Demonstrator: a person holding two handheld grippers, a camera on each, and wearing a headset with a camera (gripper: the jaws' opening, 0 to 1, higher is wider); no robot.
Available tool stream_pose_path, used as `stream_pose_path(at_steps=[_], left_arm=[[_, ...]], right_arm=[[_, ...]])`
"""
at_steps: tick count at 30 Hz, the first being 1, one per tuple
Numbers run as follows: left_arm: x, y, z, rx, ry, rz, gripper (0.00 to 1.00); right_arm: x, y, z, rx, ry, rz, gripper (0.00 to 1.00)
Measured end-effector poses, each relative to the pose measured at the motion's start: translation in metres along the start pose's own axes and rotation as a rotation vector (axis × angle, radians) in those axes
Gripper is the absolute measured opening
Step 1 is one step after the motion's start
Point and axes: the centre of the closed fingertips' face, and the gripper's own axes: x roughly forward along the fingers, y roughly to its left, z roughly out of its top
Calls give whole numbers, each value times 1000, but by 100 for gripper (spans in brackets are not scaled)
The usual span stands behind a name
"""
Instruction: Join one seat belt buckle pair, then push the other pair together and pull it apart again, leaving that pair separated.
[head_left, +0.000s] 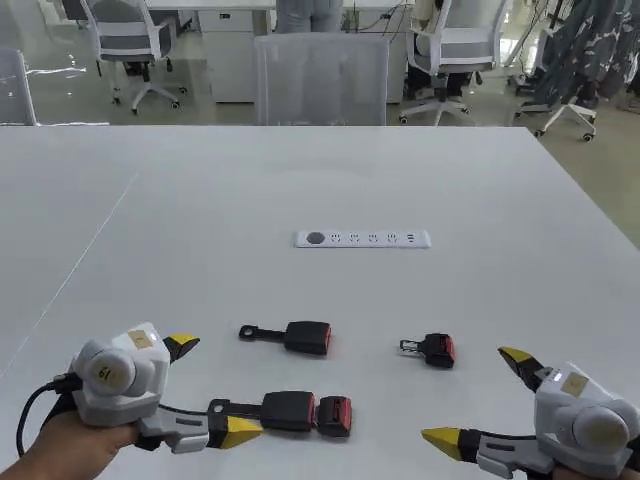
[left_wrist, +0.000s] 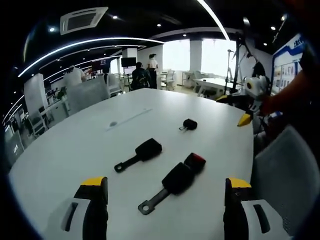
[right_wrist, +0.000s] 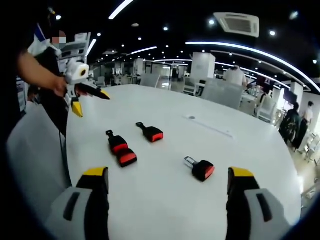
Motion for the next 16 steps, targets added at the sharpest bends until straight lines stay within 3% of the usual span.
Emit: stream_pose_path(at_steps=[4,10,16], left_arm=[[-12,9,-7,-18,0,29,100],[-24,6,-19,4,30,26,100],[-26,10,-15,-21,9,37,100]], right_arm=[[-6,1,-2,6,0,-8,100],[-9,-1,-2,5,1,-27,100],[-8,2,-4,14,3,-21,100]])
